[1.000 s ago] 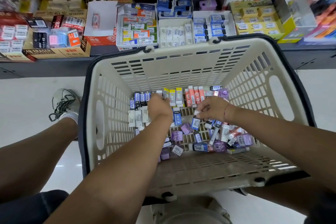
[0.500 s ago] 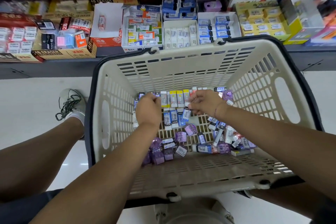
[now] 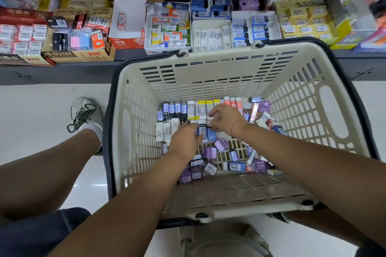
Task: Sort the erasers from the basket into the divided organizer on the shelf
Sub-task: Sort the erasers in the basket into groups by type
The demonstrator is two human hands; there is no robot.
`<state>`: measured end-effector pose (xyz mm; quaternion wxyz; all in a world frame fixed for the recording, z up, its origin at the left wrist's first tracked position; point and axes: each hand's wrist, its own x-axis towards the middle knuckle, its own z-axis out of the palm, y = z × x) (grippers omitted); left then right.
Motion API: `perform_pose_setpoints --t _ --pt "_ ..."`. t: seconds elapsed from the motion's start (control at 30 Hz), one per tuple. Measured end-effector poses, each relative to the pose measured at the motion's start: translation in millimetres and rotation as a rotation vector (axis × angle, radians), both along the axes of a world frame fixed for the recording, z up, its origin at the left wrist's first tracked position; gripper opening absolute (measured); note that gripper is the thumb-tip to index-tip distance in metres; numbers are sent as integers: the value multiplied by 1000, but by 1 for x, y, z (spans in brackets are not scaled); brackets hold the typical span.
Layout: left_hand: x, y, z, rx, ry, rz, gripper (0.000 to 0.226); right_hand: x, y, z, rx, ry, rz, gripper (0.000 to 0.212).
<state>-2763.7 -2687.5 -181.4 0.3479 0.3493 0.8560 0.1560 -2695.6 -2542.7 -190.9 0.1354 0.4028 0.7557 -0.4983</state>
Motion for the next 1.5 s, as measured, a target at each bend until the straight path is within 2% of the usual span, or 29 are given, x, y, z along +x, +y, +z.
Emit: perform_pose_setpoints --t 0.07,0.17,0.27,0.33,0.47,0.63,0.73,0.87,0.93,1.03,1.17,1.23,1.3,1.4,1.43,1.5 --pt "0 1 -2 -15 63 -92 49 13 9 4 -8 -17 18 17" --pt "1 1 -7 -81 164 -275 57 40 21 6 75 -128 275 19" --pt "1 -1 -11 -143 230 -408 63 61 19 -2 69 -245 482 44" --pt "0 -2 -12 -164 249 -448 65 66 13 -5 109 -278 603 55" --pt "-2 -7 -11 -173 311 -525 63 68 5 -9 322 -352 866 60" --pt "-4 -12 -8 -137 310 -536 56 74 0 -11 366 -392 995 65" --pt "-3 -13 -4 -149 308 -562 55 77 -3 -10 289 -366 942 61" --pt "-3 -14 -2 -187 234 -538 58 81 -5 -14 185 -339 861 47" --pt "-2 -14 -1 -188 188 -510 57 81 -2 -15 128 -348 814 47" --pt "-2 -13 0 -162 119 -440 53 80 -2 -14 75 -387 845 56" --pt "0 -13 1 -85 -3 -258 44 76 2 -10 15 -368 830 44" --pt "0 -10 5 -15 -127 -70 32 73 11 -3 -74 -323 678 34" --pt "0 -4 8 52 -287 162 28 65 19 9 -247 -210 368 24" --pt "6 6 16 94 -681 499 31 46 19 17 -446 -23 -102 25" --pt "8 9 18 98 -787 571 34 40 16 17 -489 15 -201 25" --pt "14 13 20 104 -875 673 44 33 7 11 -500 32 -250 26"
